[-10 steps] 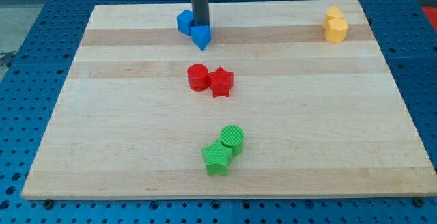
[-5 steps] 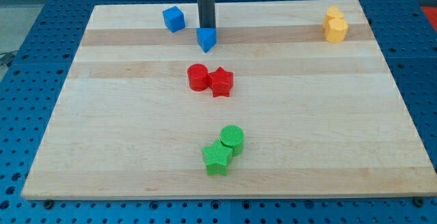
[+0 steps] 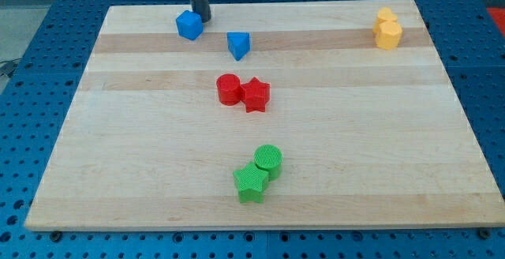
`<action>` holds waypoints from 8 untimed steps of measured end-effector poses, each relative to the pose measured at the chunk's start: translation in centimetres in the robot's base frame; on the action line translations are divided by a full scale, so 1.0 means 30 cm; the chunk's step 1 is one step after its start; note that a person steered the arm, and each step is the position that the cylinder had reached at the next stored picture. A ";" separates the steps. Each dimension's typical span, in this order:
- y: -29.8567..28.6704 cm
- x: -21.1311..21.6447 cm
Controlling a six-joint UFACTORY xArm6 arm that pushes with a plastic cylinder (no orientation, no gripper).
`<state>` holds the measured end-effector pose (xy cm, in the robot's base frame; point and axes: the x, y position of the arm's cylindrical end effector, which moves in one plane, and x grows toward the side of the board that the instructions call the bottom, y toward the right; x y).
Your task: Place the blue blocks parallel to each other
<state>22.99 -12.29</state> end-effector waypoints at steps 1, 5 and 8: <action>-0.080 0.019; -0.008 0.154; 0.004 0.261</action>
<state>30.82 -12.16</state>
